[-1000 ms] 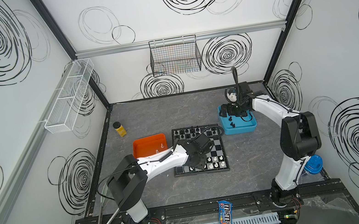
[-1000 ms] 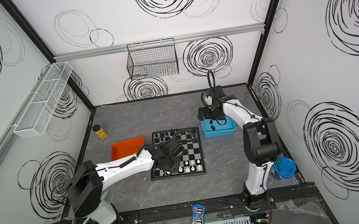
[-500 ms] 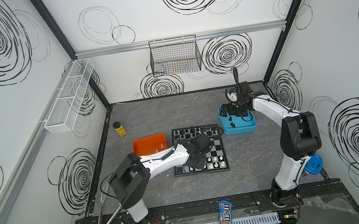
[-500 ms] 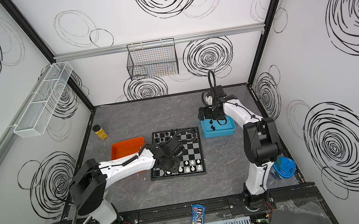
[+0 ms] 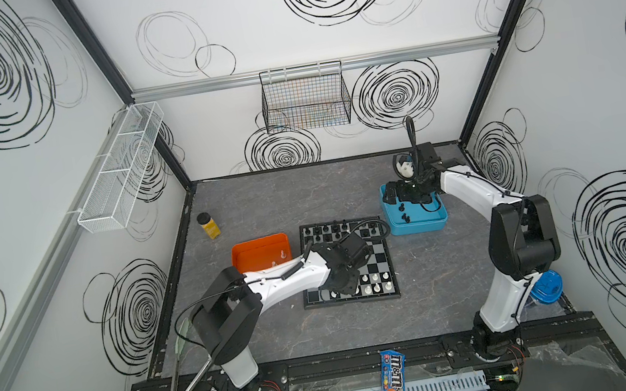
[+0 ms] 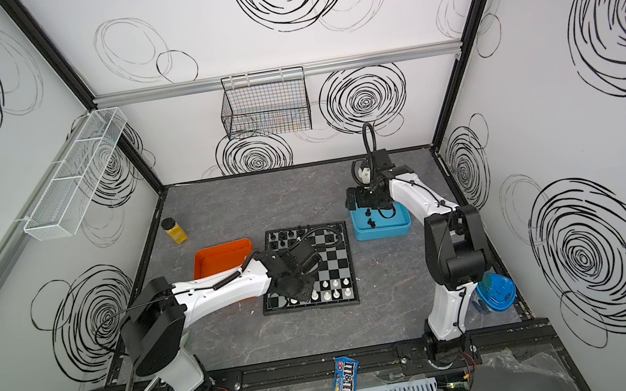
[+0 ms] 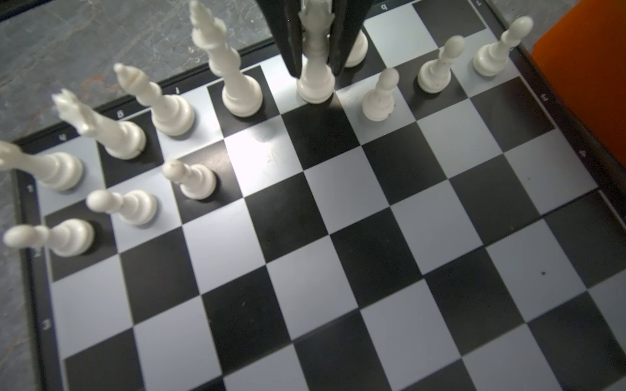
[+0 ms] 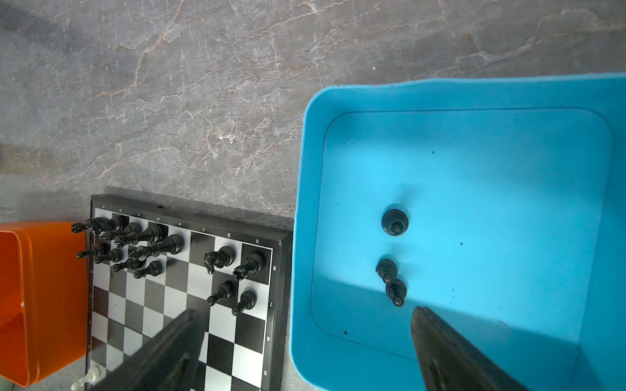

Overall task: Set up the chess pieces on the board
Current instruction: 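Lower the white king onto its square between the white pieces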

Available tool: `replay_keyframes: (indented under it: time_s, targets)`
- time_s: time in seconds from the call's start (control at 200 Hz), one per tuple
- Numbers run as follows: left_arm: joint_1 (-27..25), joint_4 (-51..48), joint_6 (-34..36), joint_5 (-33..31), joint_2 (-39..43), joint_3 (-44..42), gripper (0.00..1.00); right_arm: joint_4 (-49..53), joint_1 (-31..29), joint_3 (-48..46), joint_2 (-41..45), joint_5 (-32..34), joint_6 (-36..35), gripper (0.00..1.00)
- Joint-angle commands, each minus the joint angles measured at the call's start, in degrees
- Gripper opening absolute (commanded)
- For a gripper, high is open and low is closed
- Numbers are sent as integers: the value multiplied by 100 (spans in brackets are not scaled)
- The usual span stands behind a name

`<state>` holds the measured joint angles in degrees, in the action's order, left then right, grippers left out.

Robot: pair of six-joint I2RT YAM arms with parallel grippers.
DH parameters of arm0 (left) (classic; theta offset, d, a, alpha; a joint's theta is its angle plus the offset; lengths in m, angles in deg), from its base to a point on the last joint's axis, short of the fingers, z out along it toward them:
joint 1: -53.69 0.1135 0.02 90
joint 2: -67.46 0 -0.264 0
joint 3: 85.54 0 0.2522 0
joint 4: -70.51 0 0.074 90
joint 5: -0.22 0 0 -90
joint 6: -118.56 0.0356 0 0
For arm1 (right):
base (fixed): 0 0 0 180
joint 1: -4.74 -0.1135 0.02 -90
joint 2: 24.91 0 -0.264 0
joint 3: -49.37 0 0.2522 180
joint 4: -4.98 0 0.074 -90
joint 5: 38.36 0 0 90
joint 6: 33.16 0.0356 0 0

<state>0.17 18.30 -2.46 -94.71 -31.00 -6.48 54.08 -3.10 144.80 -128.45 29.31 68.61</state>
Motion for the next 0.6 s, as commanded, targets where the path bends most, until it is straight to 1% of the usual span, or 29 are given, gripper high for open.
replay_keyframes:
  time_s: [0.0,0.27,0.595]
  targets:
    - [17,-92,-25,59,54,145,17,-40,28,-19,153,54,-73,100]
    - [-54,-205,-24,114,72,237,15,-36,38,-37,164,66,-73,100]
    - [-102,-215,-18,96,19,185,15,-52,38,-48,168,54,-77,100]
